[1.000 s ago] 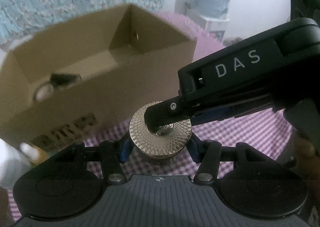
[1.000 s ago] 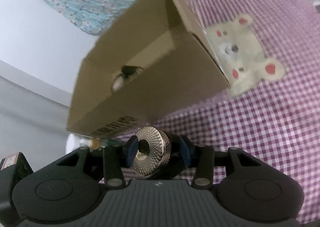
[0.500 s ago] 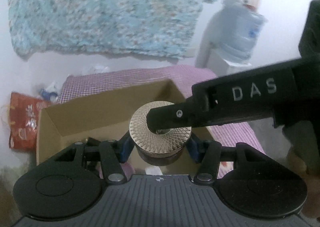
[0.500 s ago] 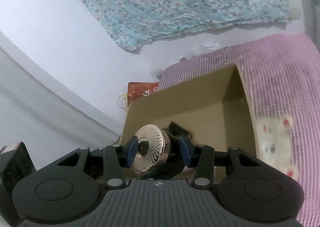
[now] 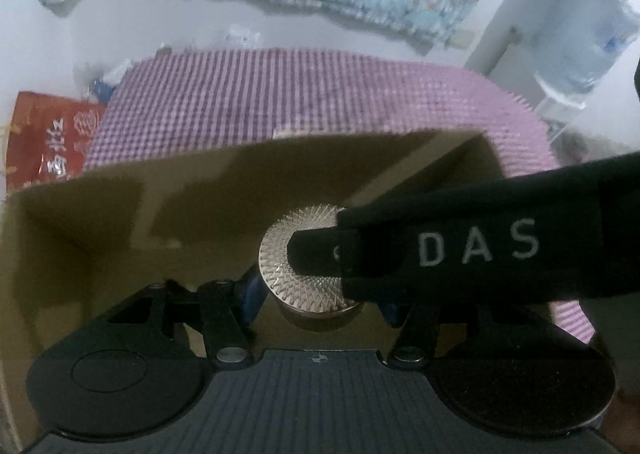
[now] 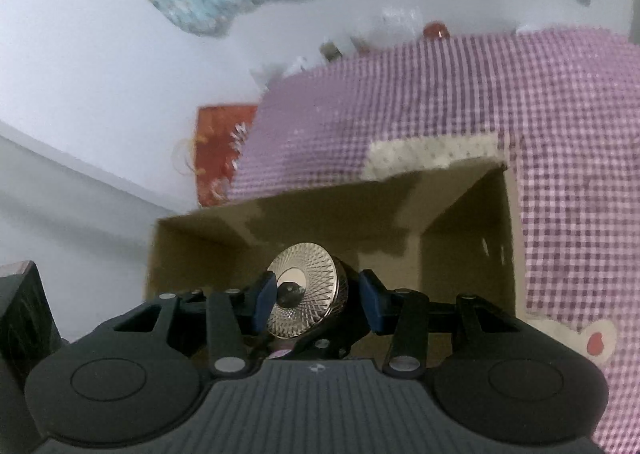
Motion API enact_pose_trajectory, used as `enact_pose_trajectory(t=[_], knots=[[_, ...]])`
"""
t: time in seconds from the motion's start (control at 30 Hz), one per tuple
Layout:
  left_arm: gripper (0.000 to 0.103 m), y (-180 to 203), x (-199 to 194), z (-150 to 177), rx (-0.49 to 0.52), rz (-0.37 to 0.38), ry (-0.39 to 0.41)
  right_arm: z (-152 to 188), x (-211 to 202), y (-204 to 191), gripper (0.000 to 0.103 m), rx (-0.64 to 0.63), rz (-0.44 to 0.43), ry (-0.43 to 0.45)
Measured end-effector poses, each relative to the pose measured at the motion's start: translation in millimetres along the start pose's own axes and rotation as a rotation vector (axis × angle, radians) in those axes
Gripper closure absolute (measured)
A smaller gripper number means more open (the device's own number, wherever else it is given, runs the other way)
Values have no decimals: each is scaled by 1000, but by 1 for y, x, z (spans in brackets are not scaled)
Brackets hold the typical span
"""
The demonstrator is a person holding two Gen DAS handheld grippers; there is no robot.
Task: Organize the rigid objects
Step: 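Carry the gold-lidded jar into the box and open the right tool, then move the right tool back toward the green dropper bottle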
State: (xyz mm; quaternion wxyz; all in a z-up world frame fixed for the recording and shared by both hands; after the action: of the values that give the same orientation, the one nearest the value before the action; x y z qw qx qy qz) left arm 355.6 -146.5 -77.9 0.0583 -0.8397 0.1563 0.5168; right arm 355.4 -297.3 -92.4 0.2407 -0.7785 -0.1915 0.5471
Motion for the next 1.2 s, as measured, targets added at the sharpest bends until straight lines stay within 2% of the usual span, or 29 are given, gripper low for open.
enact_pose_trajectory(t=[0.37, 0.53, 0.57, 0.73, 0.87, 1.03, 1.13, 1.2], knots=[[47, -15, 31, 5, -53, -25, -89, -1, 40, 7, 54, -38, 46, -81], [33, -13, 21, 4, -51, -30, -75, 2, 41, 7, 53, -34, 44, -64], [27, -12, 16, 2, -45, -39, -61, 2, 39, 5, 53, -33, 37, -55], [12, -11, -29, -2, -74, -30, 18, 6, -6, -1, 54, -18, -34, 53], [7, -3, -82, 6, -95, 23, 109, 23, -66, -11, 54, 17, -165, 163], [1, 3, -160, 39, -86, 125, 278, 77, -155, -22, 51, -12, -325, 338], [1, 4, -188, 70, -76, 136, 342, 118, -186, -18, 47, -37, -327, 433], [1, 4, -196, 95, -58, 127, 370, 144, -190, -13, 47, -43, -310, 451]])
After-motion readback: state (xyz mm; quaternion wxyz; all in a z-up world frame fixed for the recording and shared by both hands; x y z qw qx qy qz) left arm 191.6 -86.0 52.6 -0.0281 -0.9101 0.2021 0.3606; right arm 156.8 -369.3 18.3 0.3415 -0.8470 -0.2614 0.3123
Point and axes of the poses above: each gripper's, at about its wrist camera, not at the fingertips, and x roughly the way its jaws point, y to its right, z to its underside, the point moved 3 cm from there along x, roughly the way its jaws point, and after that the axes turned 8 degrees about x, right-handed, at the moved point
